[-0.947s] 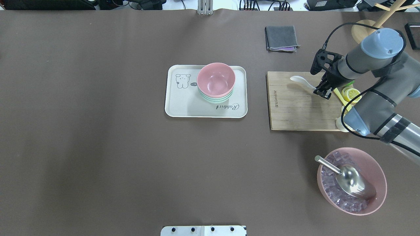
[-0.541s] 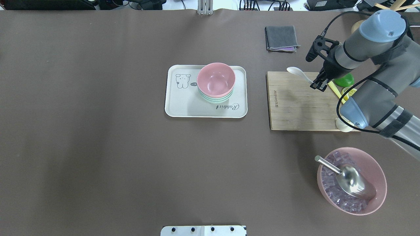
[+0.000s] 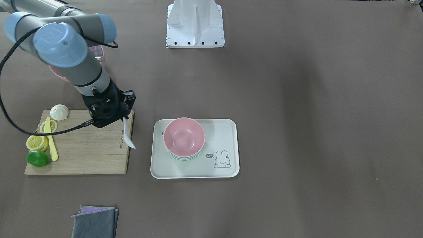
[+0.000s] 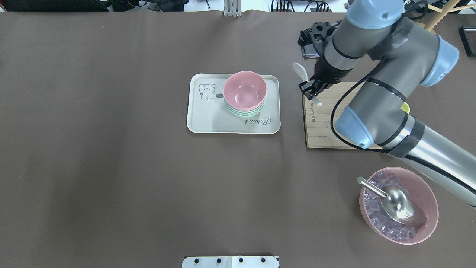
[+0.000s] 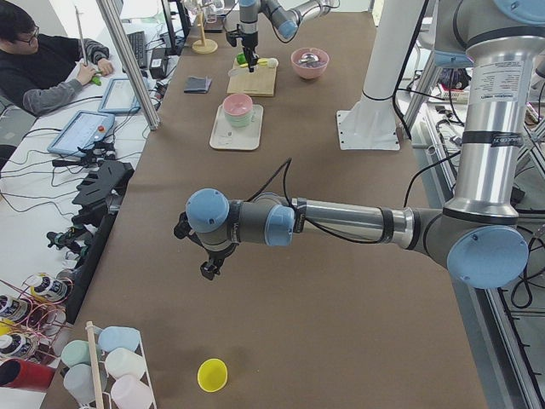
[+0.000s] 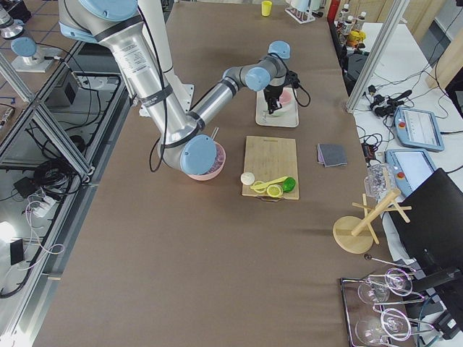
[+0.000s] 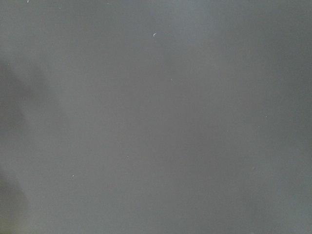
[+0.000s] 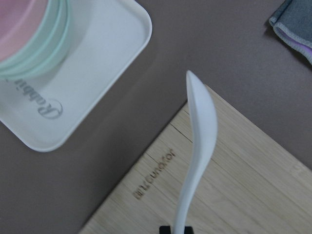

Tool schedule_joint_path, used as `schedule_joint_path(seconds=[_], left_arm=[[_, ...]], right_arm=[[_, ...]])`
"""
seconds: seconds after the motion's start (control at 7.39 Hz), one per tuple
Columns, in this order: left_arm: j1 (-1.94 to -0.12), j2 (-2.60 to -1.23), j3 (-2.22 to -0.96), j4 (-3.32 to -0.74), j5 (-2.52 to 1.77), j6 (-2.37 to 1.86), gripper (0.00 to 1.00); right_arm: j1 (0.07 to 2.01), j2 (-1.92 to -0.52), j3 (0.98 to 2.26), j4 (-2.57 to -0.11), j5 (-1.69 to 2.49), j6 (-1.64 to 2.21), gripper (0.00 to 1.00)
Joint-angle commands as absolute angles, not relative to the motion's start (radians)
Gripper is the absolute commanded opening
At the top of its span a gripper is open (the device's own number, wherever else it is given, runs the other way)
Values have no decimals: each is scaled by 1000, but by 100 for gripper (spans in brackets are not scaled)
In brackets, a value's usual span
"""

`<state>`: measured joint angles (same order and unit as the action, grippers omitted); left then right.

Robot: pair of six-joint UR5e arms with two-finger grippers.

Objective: Stack pink bowl on green and place spoon
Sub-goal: 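Lift the white spoon with the right gripper and carry it toward the tray, then lower the spoon into the pink bowl and open the right gripper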

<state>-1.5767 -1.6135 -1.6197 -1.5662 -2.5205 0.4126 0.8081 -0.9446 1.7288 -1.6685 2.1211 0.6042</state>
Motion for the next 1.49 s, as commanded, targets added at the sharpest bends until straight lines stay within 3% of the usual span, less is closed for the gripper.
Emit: schedule_joint_path(seconds=[0.0,0.27,0.68,0.81,1.22,1.35], left_arm=[[-1577,-1612,-1618,-1566,-2519,413,99],[-1577,-1611,-1617,-1566,-2517,413,99],[-1577,-1611,-1612,-1566,-2517,413,99],[-1577,-1611,-1612,-1566,-2517,413,99],[-1577,-1611,-1614,-1566,-2517,413,99],[-1575,-1612,-1614,-1566,-2517,413,99]], right_arm=[[694,-812,1712,-1723,2019,967,0],[646,-689,1593,-1762,1961,1051,0],[611,-689,1578,-1758,1910,1036,0],[611,-686,1571,-1755,1908,1025,13],[611,-689,1562,-1755,1882,956,68],[612,-689,1563,-1753,1882,956,97]])
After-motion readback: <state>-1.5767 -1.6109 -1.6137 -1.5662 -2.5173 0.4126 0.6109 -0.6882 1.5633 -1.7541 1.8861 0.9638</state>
